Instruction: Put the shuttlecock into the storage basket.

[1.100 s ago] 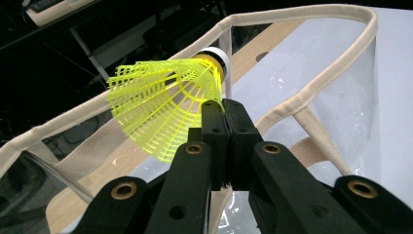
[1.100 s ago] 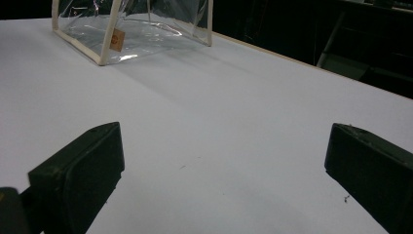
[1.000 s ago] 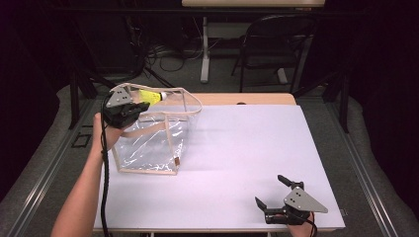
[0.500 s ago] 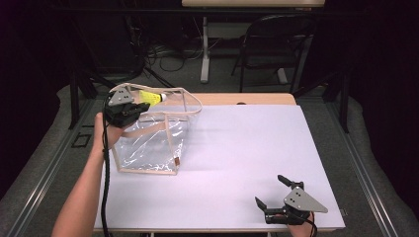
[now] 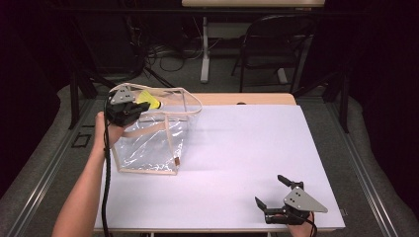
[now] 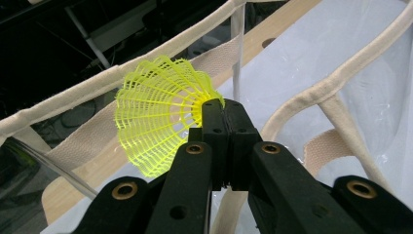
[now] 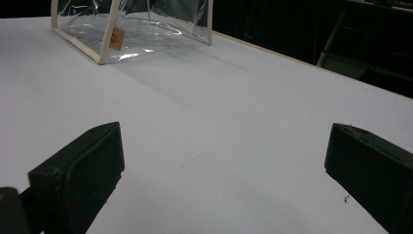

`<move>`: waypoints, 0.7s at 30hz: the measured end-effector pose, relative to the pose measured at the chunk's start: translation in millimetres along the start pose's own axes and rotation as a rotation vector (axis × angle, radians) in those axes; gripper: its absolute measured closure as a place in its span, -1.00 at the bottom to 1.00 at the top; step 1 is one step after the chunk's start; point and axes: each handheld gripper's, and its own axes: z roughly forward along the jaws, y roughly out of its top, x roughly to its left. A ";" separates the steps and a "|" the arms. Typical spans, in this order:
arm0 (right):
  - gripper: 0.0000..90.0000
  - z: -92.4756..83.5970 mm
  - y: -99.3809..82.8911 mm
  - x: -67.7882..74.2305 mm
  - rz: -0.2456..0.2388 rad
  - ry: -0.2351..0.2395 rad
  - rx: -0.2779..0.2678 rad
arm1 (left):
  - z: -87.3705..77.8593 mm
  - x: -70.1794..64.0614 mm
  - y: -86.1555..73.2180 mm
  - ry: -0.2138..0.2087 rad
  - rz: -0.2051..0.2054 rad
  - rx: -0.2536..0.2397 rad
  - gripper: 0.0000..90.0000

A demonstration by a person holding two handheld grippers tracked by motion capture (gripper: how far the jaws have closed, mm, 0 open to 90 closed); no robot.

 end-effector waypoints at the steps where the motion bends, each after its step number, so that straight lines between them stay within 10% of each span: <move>1: -0.99 0.0 0.0 0.1 0.000 0.000 0.000 | 0.3 0.4 0.2 0.001 0.001 0.005 0.98; 8: -0.99 0.0 -0.1 -0.2 -0.001 0.000 0.001 | 2.8 2.9 -0.4 0.000 -0.010 0.010 0.90; 21: -0.99 0.2 0.0 -0.1 -0.001 0.001 -0.002 | -8.1 -1.1 0.7 0.005 -0.038 -0.054 -0.42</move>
